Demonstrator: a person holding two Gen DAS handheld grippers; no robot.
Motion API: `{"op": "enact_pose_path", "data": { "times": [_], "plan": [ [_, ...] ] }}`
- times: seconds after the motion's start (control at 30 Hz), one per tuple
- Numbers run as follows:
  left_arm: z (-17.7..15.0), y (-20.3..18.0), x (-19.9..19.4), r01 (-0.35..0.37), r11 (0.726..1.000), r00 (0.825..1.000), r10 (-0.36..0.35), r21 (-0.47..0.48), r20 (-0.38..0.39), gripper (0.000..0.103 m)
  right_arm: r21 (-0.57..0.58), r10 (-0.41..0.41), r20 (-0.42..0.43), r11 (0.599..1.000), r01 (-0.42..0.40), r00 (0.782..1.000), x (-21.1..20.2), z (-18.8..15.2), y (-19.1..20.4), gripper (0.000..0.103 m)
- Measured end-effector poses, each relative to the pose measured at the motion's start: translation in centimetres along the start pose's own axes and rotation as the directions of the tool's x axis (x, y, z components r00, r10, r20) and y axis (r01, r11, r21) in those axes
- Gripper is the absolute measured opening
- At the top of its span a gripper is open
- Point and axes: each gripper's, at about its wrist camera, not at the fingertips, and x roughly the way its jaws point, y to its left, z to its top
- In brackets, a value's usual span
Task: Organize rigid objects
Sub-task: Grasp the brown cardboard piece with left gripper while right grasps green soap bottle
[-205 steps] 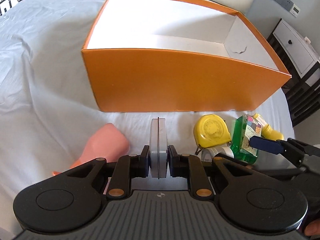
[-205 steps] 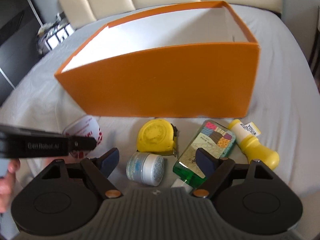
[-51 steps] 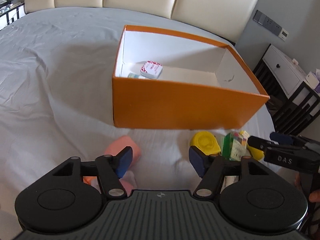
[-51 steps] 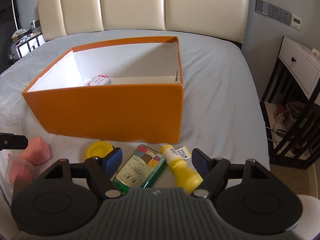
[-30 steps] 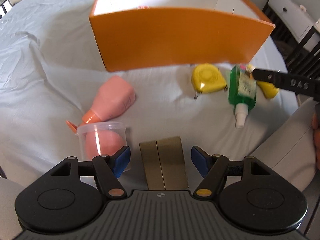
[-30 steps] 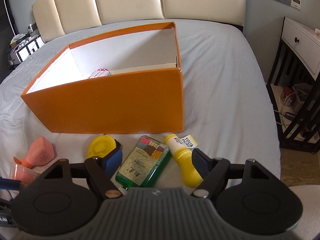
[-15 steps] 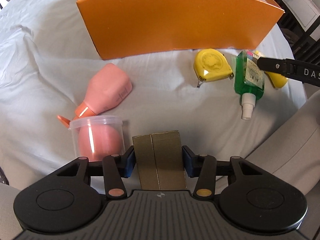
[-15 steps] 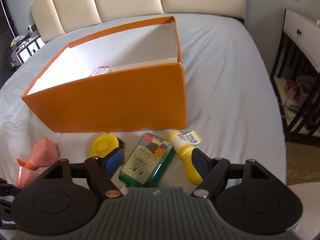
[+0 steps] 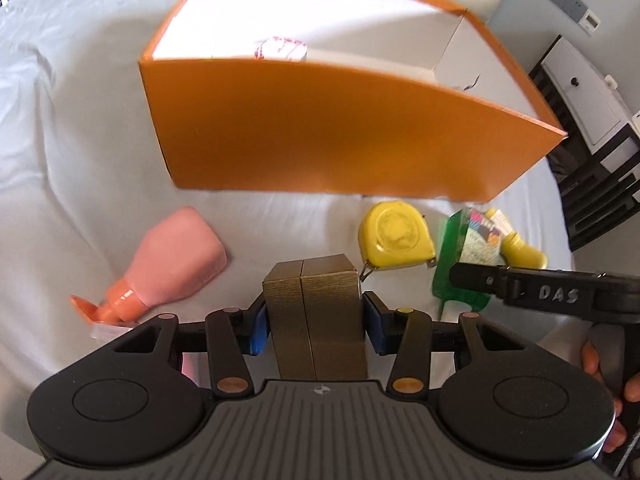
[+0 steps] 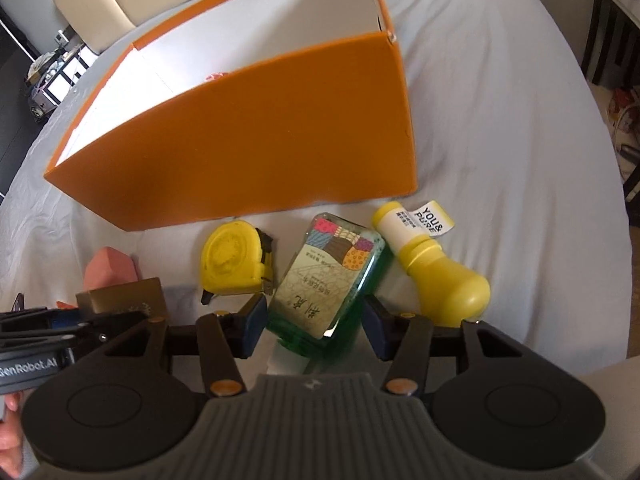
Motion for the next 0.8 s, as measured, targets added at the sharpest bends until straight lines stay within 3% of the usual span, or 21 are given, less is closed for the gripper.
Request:
{"op": "enact_pose_path", "data": {
  "times": [0.13, 0.23, 0.43, 0.8],
  "plan": [
    [0.2, 0.2, 0.7, 0.025, 1.000, 1.000, -0.025, -0.016, -0.016, 0.052, 0.056, 0.017, -0.038, 0.998, -0.015, 0.999, 1.1, 0.6, -0.6, 0.058],
    [0.2, 0.2, 1.4, 0.004, 1.000, 0.999, -0.005, -0.013, -0.039, 0.052, 0.053, 0.006, -0.049, 0.999, -0.004, 0.999, 1.6, 0.8, -0.4, 0.059],
    [0.1, -0.6, 1.1, -0.016, 1.000, 1.000, 0.016, 0.023, -0.009, 0.051, 0.002, -0.012, -0.029, 1.000, 0.012, 1.000, 1.8, 0.6, 0.8, 0.055],
    [-0.8, 0.0, -0.8, 0.055, 0.998, 0.996, -0.054, -0.013, 0.070, 0.051, 0.105, 0.091, 0.035, 0.990, -0.094, 0.995, -0.3, -1.0, -1.5, 0.050]
  ]
}}
